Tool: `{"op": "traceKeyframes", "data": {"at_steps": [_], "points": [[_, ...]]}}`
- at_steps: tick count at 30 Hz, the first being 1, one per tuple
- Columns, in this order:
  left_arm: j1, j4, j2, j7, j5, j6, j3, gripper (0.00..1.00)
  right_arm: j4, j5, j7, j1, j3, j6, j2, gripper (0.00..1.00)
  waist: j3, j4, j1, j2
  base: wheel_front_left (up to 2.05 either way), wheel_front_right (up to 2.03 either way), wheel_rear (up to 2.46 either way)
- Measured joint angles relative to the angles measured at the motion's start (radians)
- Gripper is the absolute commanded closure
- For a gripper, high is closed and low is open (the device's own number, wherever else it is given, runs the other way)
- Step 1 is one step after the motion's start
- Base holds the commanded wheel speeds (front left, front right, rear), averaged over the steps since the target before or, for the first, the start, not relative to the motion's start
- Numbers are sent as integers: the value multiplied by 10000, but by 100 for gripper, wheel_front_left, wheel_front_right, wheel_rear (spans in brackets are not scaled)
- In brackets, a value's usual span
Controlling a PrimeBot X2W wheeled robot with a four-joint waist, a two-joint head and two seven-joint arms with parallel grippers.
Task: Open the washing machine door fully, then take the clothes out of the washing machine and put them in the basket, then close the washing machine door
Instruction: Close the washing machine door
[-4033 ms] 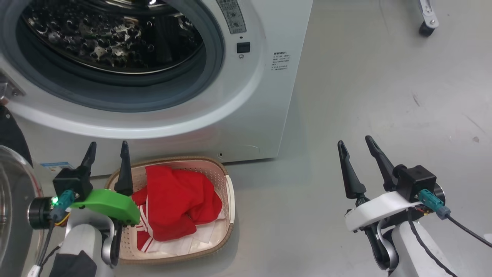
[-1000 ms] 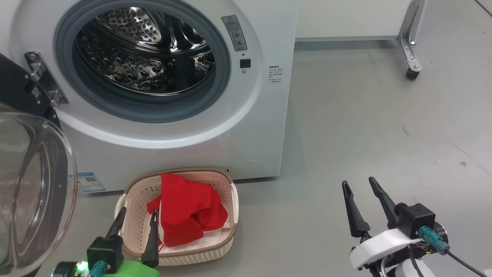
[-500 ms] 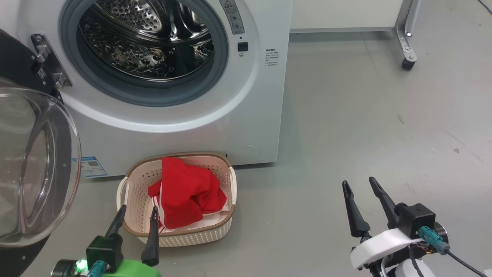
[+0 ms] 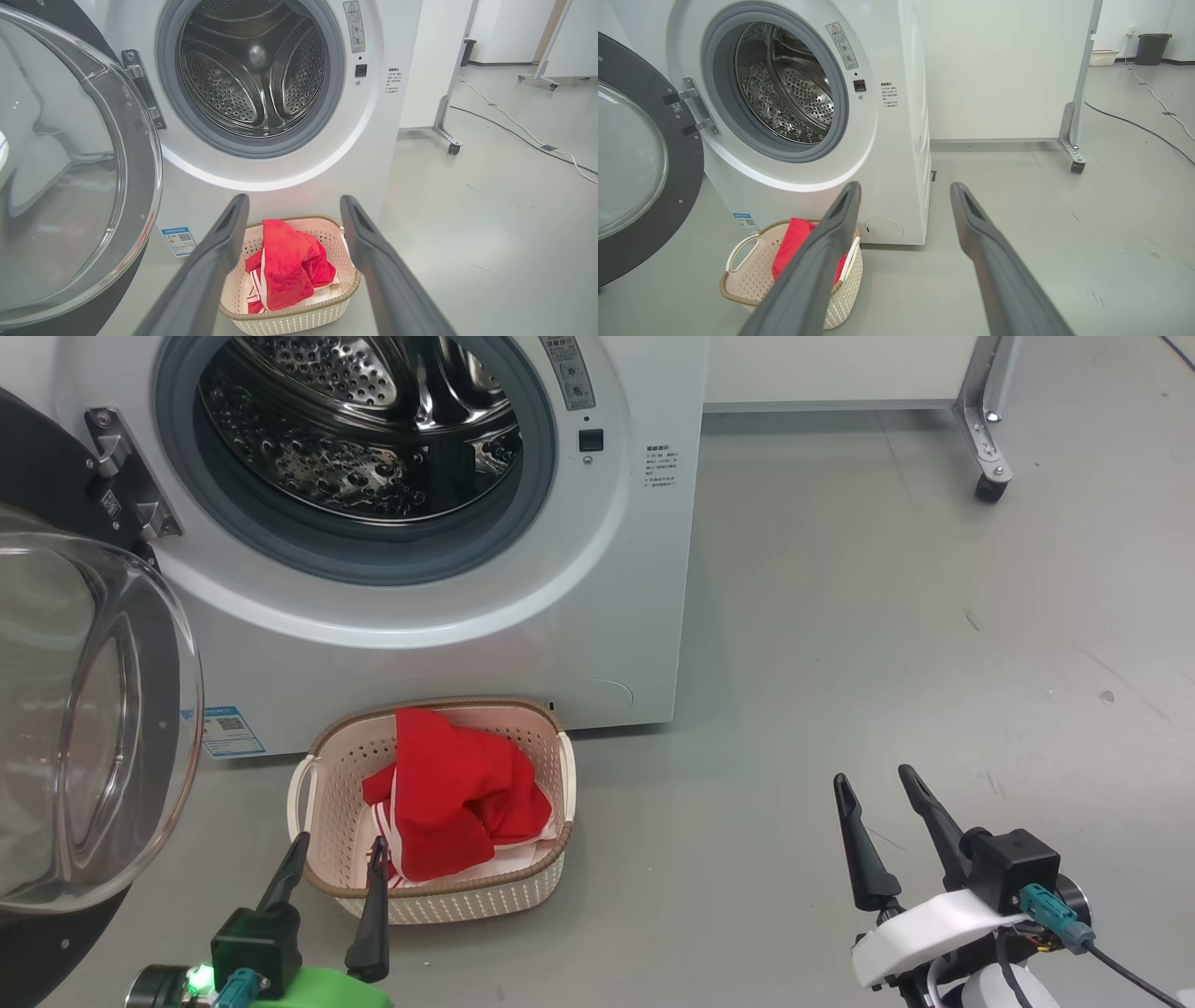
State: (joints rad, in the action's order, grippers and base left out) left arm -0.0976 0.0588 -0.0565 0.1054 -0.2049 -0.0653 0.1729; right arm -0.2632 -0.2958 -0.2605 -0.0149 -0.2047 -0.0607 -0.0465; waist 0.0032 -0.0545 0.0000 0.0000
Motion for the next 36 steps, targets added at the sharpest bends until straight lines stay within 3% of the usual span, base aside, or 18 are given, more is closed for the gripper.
{"op": "traceKeyframes", "data": {"at_steps": [19,36], "points": [[-52,-100,-12,-86,35,-10,121,0,107,67,0,26,288,10,2,0,20,356,0,0,0,0,0],[-42,-138,-25,-73,46,-222,-311,0,311,102,0,92,372,6,-96,0,-53,2146,0,0,0,0,0]]}}
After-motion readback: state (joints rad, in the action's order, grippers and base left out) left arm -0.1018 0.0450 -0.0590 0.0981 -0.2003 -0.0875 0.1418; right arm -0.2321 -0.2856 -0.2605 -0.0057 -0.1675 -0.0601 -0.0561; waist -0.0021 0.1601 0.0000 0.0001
